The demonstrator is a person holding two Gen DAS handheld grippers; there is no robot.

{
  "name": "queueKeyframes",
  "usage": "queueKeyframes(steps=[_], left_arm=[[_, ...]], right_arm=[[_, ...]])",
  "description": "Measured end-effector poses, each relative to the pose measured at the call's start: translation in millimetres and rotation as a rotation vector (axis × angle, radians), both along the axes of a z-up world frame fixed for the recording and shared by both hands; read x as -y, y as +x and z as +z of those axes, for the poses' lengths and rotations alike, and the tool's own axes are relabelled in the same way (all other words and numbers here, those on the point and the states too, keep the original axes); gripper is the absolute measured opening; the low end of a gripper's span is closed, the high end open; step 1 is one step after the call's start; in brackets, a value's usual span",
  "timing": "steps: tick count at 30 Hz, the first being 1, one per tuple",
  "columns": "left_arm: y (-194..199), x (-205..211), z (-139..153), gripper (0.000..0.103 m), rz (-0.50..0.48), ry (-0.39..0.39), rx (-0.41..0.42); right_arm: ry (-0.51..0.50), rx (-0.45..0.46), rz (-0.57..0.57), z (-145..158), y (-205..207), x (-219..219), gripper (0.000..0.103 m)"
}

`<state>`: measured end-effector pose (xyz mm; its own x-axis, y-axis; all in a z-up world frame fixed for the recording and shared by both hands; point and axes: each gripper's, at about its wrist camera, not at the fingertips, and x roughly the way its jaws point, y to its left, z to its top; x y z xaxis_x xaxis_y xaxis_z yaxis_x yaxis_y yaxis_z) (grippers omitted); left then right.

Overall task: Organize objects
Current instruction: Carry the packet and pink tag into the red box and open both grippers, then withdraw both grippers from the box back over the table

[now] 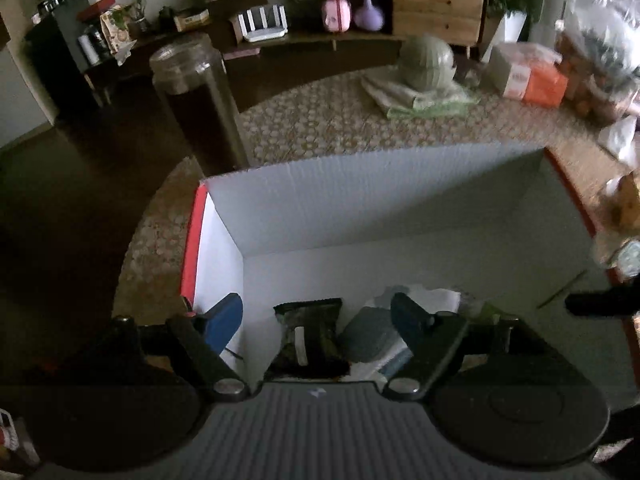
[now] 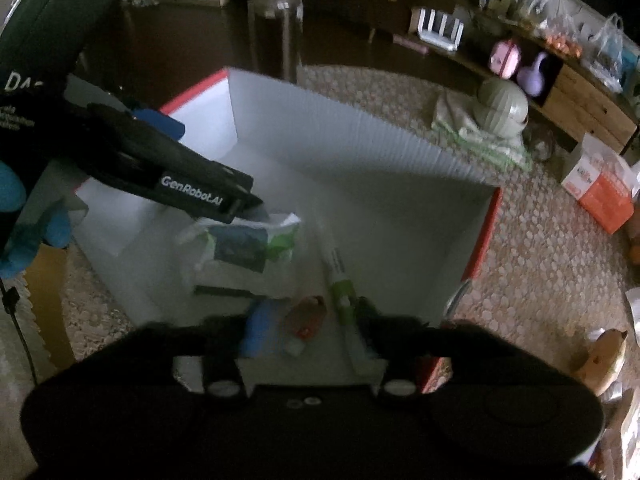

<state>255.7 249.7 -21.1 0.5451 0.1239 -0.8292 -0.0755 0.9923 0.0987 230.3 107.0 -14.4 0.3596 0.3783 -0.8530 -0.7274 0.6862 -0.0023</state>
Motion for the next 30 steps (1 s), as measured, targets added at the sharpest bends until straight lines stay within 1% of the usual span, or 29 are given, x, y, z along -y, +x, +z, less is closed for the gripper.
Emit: queueKeyframes(steps=[1,4,6,9,10,11,12,13,16,18,23,26,30], left_arm=[[-2,1,2,0.081,0.002,-0.007,0.009],[-11,3,9,0.082,0.001,-0.029,0.028],[-19,6,13,0.085,-0.001,-0.035,0.041],[-31,12,18,0.086,-0.013,-0.048,0.068],[-35,14,20,0.088,-0.015,-0.051,0.077],[-39,16,22,0.093,-0.016,-0.054,0.088],[-42,18,24,0.096,-0.015,-0.055,0.102],[-47,20,27,0.103,-0.011,-0.058,0.118],[-58,24,33,0.103,0.0,-0.079,0.154],[-65,30,34,0.103,0.009,-0.081,0.166],[-84,51,37,0.103,-0.006,-0.074,0.191],[-97,68,40,0.103,-0.027,-0.066,0.213],[-111,94,44,0.103,-0.063,-0.092,0.24]], right_arm=[[0.012,0.015,0.008,2,-3,2,0.076],[0.026,0.029,0.02,7,-11,7,0.077],[0.042,0.019,0.017,9,-14,12,0.08],[0.08,0.022,0.023,16,-21,23,0.088],[0.092,0.026,0.024,18,-23,26,0.094],[0.106,0.033,0.023,22,-25,31,0.098],[0.12,0.038,0.023,25,-28,36,0.1],[0.136,0.043,0.023,27,-30,41,0.103],[0.169,0.061,0.014,35,-38,57,0.103],[0.188,0.068,0.027,38,-44,67,0.103],[0.253,0.087,-0.023,46,-54,105,0.103],[0.264,0.125,-0.063,49,-60,130,0.103],[0.277,0.199,-0.099,54,-70,165,0.103]])
